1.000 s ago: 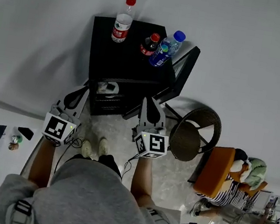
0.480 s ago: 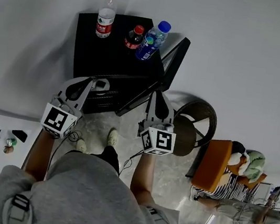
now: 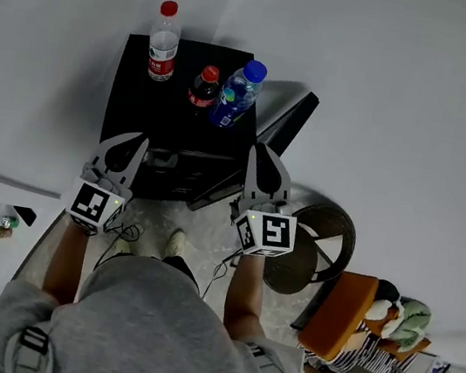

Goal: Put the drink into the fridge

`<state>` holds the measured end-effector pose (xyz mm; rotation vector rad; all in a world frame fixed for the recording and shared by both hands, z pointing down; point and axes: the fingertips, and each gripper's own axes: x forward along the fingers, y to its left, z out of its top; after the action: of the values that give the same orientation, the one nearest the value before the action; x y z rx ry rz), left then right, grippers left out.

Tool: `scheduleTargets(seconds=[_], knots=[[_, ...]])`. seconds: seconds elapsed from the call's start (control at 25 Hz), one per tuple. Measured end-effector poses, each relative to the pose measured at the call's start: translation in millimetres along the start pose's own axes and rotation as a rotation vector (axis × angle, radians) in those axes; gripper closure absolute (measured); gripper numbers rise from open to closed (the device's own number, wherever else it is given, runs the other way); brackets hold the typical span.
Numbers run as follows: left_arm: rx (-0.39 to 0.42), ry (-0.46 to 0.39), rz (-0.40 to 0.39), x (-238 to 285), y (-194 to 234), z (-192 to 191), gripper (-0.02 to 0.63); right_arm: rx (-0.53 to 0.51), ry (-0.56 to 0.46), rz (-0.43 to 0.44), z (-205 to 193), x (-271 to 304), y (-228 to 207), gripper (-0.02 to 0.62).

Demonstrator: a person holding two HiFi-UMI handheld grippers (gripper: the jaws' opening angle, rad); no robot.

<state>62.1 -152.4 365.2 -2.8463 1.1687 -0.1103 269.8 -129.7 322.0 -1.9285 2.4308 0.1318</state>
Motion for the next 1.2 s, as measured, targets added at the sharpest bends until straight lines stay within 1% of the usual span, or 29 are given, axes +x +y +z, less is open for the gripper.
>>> scheduleTargets(seconds=[0.24, 0.52, 0.56, 0.6, 0.64, 0.76, 0.88, 1.04, 1.2], knots=[[0.007, 0.011, 0.111, 7, 6, 4, 0.601, 0.035, -0.025, 0.132, 23, 42, -13, 0.545], [0.014, 0.028, 0.226, 1, 10, 1, 0.601, 0.046, -0.054, 0.238, 57, 83, -25, 0.54], [0.01, 0.029, 0.243, 0, 12, 1, 0.601, 0.042, -0.055, 0.258, 61, 88, -24, 0.52], [0.006, 0.028, 0.26, -2, 13, 1, 0.601, 0.037, -0.054, 0.278, 63, 92, -23, 0.471], [0.003, 0.028, 0.275, -4, 14, 1, 0.601, 0.031, -0.052, 0.294, 65, 96, -22, 0.459], [0.007, 0.03, 0.317, -8, 20, 1, 0.601, 0.016, -0.041, 0.332, 66, 109, -18, 0.428], [0.001, 0.039, 0.355, -11, 25, -2, 0.601, 0.008, -0.005, 0.369, 57, 122, -12, 0.403], [-0.009, 0.044, 0.385, -12, 29, -4, 0.601, 0.004, 0.021, 0.384, 49, 131, -9, 0.4], [-0.01, 0.045, 0.392, -10, 32, -6, 0.601, 0.008, 0.02, 0.387, 49, 133, -9, 0.403]])
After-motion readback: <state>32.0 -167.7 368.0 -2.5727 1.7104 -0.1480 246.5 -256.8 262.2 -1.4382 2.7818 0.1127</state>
